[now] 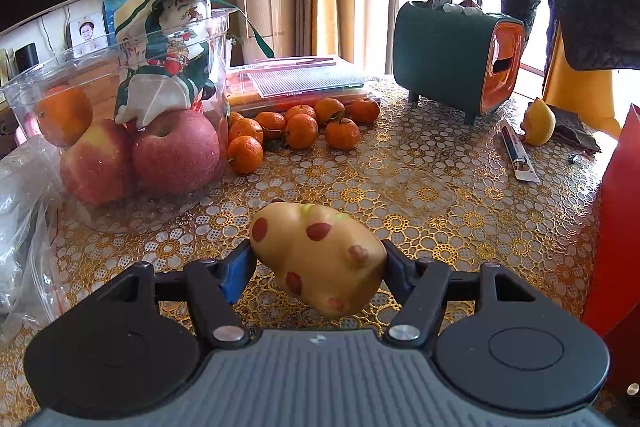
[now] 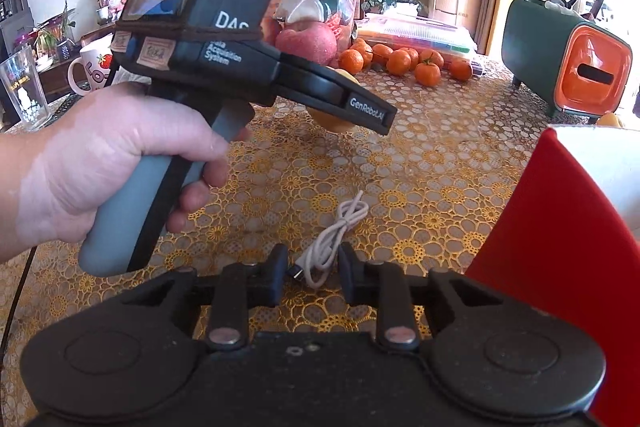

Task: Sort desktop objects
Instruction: 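Close the left tool on the pig toy while the right tool grips the white cable, then carry the pig toy and white cable over the red shoebox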

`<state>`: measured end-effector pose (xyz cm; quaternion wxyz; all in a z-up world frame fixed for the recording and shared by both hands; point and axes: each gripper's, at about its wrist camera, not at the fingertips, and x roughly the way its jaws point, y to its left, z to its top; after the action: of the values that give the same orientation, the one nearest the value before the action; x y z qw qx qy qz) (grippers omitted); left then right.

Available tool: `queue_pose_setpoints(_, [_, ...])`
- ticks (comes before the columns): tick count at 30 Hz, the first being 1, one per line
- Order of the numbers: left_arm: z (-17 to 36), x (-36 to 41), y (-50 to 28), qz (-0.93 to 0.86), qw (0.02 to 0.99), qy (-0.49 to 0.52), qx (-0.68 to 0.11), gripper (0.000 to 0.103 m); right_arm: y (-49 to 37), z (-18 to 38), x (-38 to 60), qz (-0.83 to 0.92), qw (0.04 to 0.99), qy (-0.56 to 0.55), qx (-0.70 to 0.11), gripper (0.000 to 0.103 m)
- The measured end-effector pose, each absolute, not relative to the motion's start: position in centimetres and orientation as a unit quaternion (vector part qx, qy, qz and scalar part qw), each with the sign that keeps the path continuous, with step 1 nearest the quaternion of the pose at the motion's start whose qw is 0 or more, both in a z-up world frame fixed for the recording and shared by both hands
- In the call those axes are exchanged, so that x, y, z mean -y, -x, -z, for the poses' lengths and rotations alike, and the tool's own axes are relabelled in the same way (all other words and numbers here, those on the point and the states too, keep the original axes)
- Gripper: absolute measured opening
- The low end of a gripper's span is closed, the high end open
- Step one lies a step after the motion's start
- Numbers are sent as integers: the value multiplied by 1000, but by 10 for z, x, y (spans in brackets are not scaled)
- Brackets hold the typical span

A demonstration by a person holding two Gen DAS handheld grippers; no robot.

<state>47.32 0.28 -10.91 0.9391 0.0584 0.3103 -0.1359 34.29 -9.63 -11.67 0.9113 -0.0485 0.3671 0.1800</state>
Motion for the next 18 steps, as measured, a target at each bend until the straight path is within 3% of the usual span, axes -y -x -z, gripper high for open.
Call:
queue_pose_setpoints(10, [80,1,-432,136,942,-56,-301,65,-318,103,112,-178,912,36,-367,15])
queue_pose_setpoints(18, [58,3,-395,132,939,-46,-315,65,-298,87,127,-176,914,22,-364,14])
